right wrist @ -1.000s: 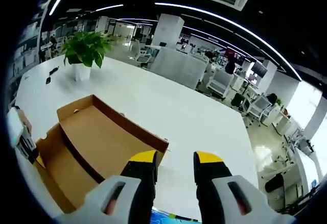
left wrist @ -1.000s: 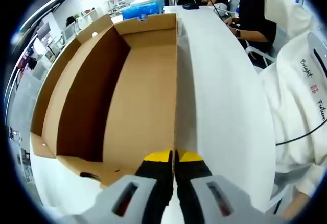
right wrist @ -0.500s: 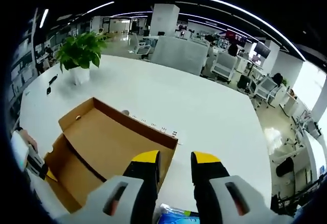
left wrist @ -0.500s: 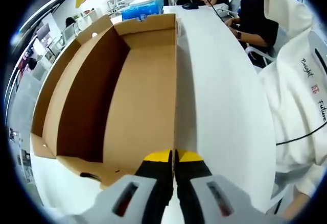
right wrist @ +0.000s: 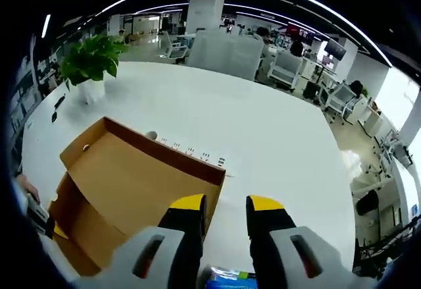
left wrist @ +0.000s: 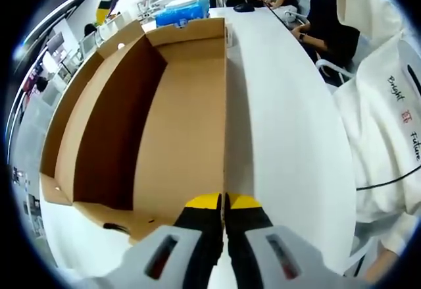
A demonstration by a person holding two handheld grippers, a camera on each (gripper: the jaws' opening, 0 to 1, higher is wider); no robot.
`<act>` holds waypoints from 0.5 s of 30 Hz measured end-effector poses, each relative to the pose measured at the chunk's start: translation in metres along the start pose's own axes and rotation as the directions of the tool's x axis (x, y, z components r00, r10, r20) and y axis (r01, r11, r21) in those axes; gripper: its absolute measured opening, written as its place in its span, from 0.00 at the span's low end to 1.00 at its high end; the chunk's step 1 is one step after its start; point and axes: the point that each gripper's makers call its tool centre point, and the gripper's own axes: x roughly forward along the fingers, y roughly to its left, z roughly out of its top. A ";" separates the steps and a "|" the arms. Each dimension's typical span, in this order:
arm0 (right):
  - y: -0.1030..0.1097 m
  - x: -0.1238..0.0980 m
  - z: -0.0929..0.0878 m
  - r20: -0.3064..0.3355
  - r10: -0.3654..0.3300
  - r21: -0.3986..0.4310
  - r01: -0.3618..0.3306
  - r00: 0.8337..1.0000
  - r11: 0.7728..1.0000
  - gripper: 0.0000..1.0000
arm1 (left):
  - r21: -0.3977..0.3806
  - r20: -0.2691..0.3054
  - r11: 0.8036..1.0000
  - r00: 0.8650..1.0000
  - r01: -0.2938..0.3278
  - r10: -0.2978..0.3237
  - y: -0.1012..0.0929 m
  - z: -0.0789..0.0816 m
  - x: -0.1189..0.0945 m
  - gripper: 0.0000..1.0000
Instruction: Operate the shoe box by opening the lid, removing the specified soft item, and placing it in the target area until the item is outside and the box remains undamaged.
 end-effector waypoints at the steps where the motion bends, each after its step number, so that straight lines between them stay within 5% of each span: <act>1: 0.000 0.002 -0.001 -0.002 0.001 0.003 -0.001 1.000 1.000 0.24 | -0.001 -0.002 1.000 1.000 -0.001 0.001 0.000 0.000 0.000 0.01; 13: 0.007 0.025 0.000 -0.010 0.030 0.043 -0.029 1.000 0.999 0.24 | 0.005 0.004 1.000 1.000 0.001 -0.001 0.001 0.001 0.000 0.01; 15: 0.004 0.040 -0.004 -0.050 0.017 0.037 -0.015 0.999 0.999 0.24 | 0.012 0.006 1.000 1.000 -0.004 0.004 0.001 0.001 0.000 0.01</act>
